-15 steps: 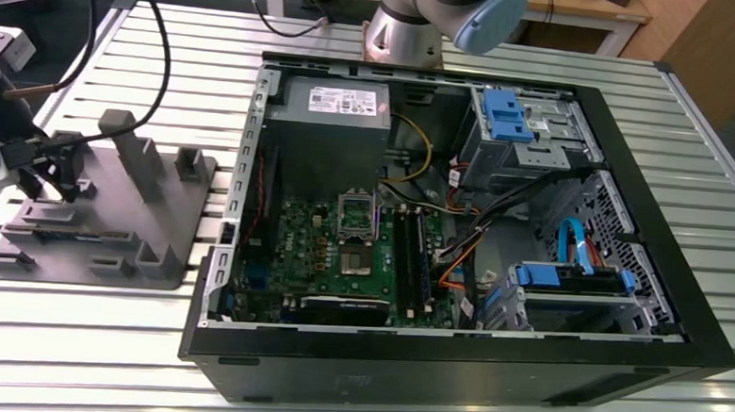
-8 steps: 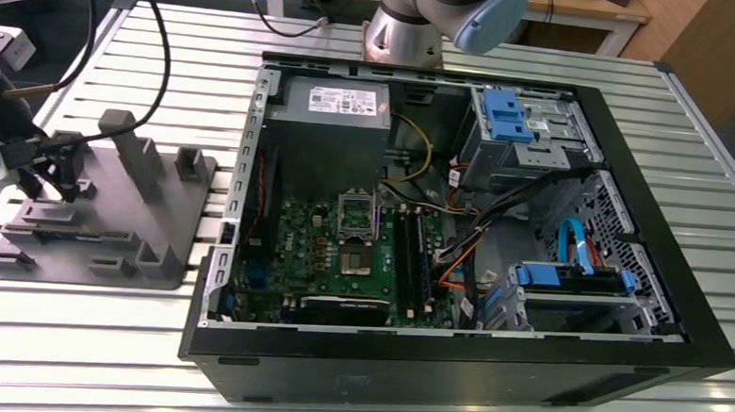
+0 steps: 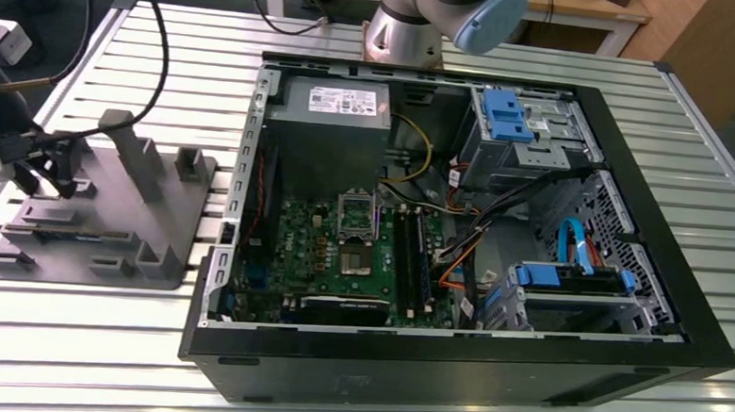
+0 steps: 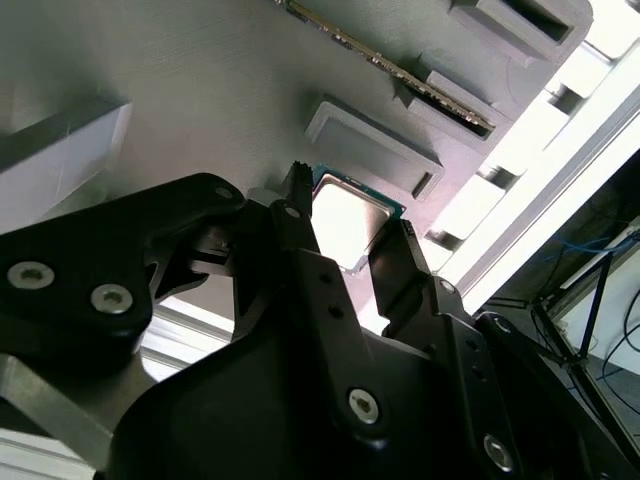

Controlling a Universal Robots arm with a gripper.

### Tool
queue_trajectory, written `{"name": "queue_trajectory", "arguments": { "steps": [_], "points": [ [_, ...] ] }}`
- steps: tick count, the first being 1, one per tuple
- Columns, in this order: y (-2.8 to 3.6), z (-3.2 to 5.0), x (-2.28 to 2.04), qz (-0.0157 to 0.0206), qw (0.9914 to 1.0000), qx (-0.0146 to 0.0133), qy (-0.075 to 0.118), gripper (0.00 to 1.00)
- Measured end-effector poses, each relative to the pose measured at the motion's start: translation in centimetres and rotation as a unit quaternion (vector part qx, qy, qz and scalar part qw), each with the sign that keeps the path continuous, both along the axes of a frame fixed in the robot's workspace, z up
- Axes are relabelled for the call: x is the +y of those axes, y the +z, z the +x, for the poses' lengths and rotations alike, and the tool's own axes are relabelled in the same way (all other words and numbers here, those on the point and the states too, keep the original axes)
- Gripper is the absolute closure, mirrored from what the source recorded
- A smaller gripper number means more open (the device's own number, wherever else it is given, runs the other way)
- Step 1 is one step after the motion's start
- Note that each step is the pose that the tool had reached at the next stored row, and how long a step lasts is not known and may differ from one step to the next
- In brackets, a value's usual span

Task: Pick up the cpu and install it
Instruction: 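Pick up the cpu and move it towards the insertion slot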

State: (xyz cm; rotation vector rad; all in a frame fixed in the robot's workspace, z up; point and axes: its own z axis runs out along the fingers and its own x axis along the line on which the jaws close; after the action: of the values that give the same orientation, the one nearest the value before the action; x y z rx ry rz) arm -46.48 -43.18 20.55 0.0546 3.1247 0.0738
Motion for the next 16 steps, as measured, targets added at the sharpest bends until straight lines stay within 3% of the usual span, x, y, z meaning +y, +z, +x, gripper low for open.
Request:
{"name": "queue_trajectory", "arguments": {
  "steps": [7, 16],
  "points": [
    [1.01, 0.0, 0.0, 0.0, 1.0, 0.0, 0.0, 0.53],
    [1.1, 0.0, 0.0, 0.0, 1.0, 0.0, 0.0, 0.53]
  ]
}}
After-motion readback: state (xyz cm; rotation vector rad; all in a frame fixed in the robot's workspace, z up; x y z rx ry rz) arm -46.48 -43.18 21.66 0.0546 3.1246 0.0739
